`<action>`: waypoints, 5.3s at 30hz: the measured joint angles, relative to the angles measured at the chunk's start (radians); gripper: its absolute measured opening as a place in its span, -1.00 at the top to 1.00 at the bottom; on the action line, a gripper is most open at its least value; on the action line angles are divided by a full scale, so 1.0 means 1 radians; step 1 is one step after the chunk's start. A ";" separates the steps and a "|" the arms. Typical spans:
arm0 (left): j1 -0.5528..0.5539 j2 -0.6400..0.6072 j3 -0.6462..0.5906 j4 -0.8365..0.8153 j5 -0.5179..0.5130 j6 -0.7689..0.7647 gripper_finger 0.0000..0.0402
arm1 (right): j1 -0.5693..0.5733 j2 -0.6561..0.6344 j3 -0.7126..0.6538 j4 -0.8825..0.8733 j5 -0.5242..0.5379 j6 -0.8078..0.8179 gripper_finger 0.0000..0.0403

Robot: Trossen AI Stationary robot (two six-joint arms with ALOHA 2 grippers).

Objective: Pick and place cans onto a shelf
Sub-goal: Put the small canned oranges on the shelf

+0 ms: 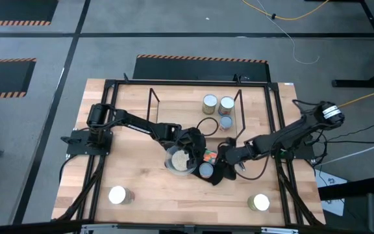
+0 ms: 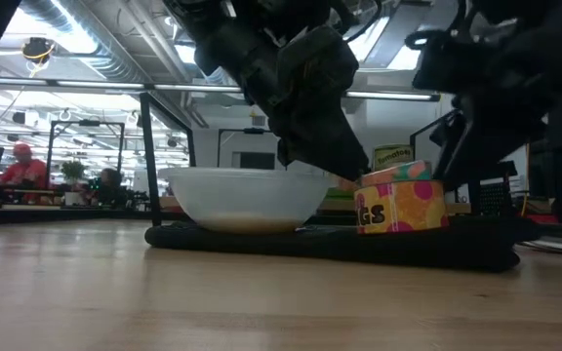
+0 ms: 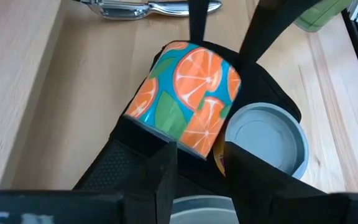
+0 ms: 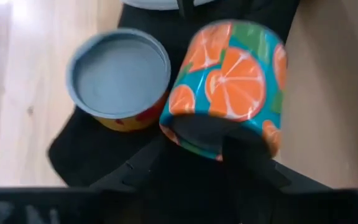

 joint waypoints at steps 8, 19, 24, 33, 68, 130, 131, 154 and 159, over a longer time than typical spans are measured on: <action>0.000 0.000 0.000 0.001 0.006 -0.004 0.38 | 0.000 0.059 0.000 0.002 -0.007 0.004 0.19; -0.003 0.015 -0.001 -0.018 0.014 -0.070 0.38 | 0.000 0.058 0.000 0.041 -0.007 0.003 0.19; -0.005 0.028 -0.001 0.006 0.046 -0.068 0.38 | 0.000 0.059 0.000 0.056 -0.007 0.000 0.19; -0.005 0.027 -0.001 0.070 0.080 -0.068 0.38 | 0.000 0.058 0.000 0.061 -0.006 -0.003 0.19; -0.003 0.027 -0.001 0.111 0.051 -0.061 0.98 | 0.001 -0.010 0.000 0.015 -0.078 -0.026 0.19; 0.186 -0.154 0.224 -0.981 -0.263 0.613 0.79 | -0.050 -0.454 0.000 -0.068 -0.076 -0.222 0.19; 0.186 -0.154 0.224 -0.972 -0.263 0.613 0.76 | -0.050 -0.454 0.000 -0.068 -0.076 -0.222 0.19; 0.185 -0.154 0.224 -0.869 -0.174 0.602 0.58 | -0.053 -0.454 0.000 -0.030 0.039 -0.236 0.19; 0.185 -0.144 0.225 -0.849 -0.166 0.602 0.58 | -0.053 -0.453 0.000 -0.023 0.039 -0.236 0.19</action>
